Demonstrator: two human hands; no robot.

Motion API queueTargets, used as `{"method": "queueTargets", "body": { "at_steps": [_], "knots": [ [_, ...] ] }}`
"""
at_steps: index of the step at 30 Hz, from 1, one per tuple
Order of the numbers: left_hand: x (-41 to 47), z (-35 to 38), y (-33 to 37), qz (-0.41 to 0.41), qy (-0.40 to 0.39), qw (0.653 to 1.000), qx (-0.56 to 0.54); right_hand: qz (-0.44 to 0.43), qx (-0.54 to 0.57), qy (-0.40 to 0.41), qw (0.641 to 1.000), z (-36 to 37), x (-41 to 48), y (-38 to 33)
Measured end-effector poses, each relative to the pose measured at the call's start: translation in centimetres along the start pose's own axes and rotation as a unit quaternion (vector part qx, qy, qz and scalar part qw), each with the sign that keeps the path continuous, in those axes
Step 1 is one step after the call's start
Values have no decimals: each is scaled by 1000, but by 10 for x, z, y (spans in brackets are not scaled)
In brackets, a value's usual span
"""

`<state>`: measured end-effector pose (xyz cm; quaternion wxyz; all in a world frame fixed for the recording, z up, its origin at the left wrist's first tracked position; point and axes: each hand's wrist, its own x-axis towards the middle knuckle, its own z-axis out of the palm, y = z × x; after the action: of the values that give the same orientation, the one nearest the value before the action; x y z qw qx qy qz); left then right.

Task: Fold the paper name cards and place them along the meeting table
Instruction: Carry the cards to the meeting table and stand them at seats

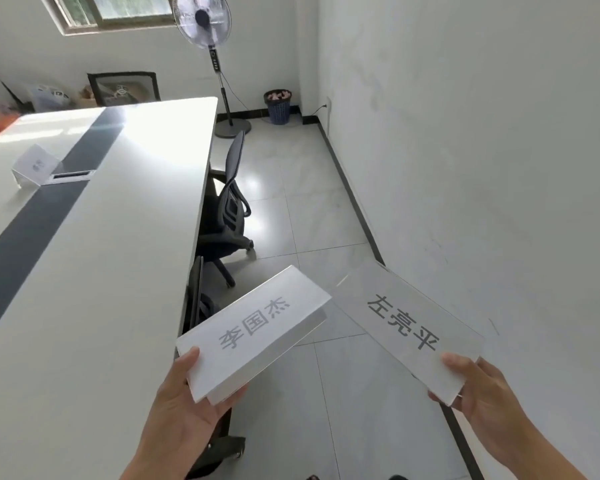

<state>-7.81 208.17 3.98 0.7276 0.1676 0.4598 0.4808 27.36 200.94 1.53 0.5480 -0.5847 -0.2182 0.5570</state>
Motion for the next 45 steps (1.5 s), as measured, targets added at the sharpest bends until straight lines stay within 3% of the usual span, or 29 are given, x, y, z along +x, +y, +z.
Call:
{"method": "queueTargets", "body": {
  "at_steps": [5,10,19,25,29,37,45],
  "knots": [
    [59,22,29,36,33,999,-24,14,-20,-42,999,30,106,-36],
    [112,37,39,93,124,985,-80,43,-88,-154,983,63,239,-66],
    [118,52,54,191,317,905,-209,87,-208,-341,913,198,389,-111],
    [97,24,49,245,427,828,-268,129,-241,-438,857,304,403,-88],
    [93,-11,59,257,471,796,-278,141,-264,-474,828,368,397,-67],
    [90,-153,128,224,511,795,-239,149,-297,-502,798,498,375,-36],
    [115,-307,194,138,611,776,-80,166,-350,-527,756,596,355,18]
  ]
}}
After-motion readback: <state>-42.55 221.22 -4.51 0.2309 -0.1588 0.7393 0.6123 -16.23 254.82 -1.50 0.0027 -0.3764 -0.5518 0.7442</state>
